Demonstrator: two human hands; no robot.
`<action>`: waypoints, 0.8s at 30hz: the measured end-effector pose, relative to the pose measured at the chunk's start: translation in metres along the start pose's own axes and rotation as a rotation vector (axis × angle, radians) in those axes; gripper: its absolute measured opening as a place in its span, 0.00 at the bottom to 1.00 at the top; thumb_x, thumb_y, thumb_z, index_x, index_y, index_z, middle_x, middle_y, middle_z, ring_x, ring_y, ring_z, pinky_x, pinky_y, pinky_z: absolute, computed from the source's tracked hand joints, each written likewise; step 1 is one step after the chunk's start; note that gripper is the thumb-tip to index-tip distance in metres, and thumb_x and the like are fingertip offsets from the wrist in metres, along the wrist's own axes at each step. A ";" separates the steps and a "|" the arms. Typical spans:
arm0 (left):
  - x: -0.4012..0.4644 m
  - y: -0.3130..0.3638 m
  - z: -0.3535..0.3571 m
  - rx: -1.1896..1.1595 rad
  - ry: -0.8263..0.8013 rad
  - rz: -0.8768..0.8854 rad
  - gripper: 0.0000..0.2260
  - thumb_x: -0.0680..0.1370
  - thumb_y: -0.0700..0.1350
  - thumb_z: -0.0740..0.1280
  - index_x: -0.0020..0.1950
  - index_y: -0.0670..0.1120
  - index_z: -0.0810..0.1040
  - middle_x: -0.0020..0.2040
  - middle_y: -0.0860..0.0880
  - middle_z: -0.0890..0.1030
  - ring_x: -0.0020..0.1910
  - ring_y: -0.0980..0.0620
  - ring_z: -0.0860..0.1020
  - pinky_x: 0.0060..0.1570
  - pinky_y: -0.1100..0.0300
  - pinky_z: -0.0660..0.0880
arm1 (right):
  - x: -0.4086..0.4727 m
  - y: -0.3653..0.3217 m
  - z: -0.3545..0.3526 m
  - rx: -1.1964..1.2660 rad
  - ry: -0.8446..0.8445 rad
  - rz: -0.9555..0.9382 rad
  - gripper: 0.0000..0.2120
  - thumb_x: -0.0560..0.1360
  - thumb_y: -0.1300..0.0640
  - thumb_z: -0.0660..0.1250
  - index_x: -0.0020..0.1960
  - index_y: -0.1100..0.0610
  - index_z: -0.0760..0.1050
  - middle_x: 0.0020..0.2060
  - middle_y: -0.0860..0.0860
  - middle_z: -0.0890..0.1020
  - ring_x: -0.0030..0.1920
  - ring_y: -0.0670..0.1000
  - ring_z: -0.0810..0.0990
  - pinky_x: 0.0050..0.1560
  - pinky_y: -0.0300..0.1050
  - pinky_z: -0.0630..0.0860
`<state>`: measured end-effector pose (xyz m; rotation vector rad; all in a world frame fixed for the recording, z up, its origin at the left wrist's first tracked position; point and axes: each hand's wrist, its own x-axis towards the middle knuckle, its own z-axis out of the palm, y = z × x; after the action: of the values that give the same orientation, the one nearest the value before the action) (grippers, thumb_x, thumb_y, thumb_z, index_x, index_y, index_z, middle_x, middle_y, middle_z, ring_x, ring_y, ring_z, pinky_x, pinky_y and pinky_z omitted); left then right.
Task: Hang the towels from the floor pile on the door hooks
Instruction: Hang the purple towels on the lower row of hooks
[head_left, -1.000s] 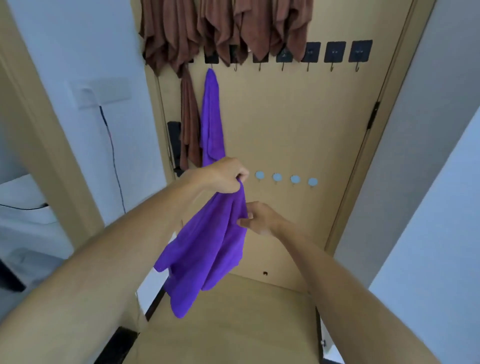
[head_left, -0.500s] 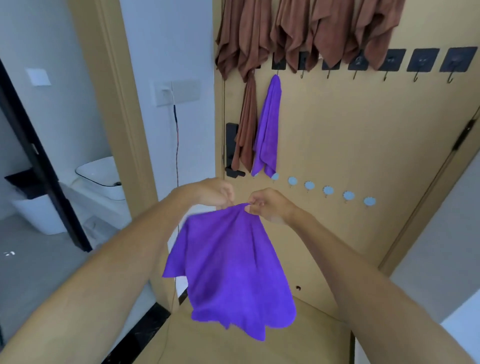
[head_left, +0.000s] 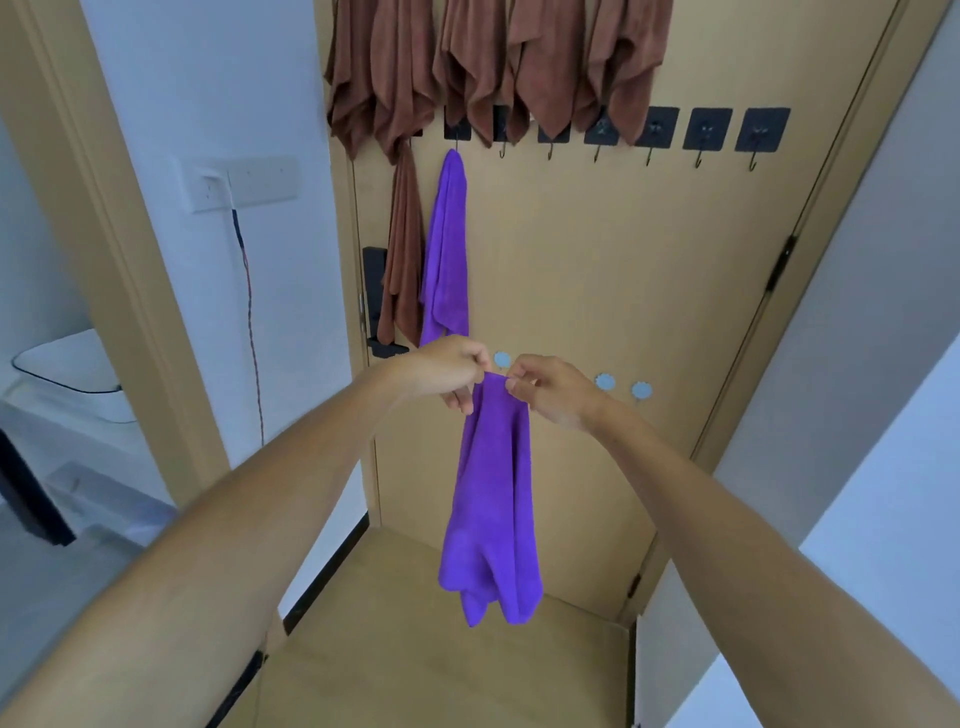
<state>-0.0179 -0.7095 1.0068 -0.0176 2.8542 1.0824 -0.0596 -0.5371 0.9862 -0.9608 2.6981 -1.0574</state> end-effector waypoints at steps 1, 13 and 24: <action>0.004 0.008 0.005 -0.016 -0.023 -0.008 0.08 0.78 0.37 0.55 0.47 0.45 0.72 0.45 0.38 0.80 0.36 0.46 0.81 0.37 0.59 0.75 | -0.002 0.003 -0.008 -0.005 -0.025 0.014 0.07 0.79 0.57 0.61 0.43 0.57 0.73 0.33 0.48 0.74 0.33 0.47 0.73 0.36 0.38 0.70; 0.038 0.062 0.043 0.305 0.080 0.145 0.10 0.80 0.36 0.56 0.53 0.46 0.75 0.32 0.50 0.78 0.35 0.52 0.79 0.45 0.59 0.76 | -0.013 0.047 -0.061 -0.261 0.032 0.013 0.08 0.78 0.58 0.61 0.50 0.61 0.77 0.40 0.53 0.77 0.42 0.52 0.74 0.39 0.41 0.68; 0.050 0.067 0.035 0.199 0.134 0.116 0.07 0.81 0.38 0.56 0.50 0.44 0.73 0.32 0.48 0.77 0.30 0.50 0.77 0.39 0.55 0.77 | 0.012 0.058 -0.055 -0.017 0.033 -0.079 0.06 0.79 0.56 0.61 0.44 0.53 0.72 0.38 0.48 0.75 0.36 0.44 0.71 0.37 0.38 0.67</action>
<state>-0.0675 -0.6351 1.0207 0.0936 3.1054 0.8391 -0.1155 -0.4797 0.9923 -1.0708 2.7204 -1.0757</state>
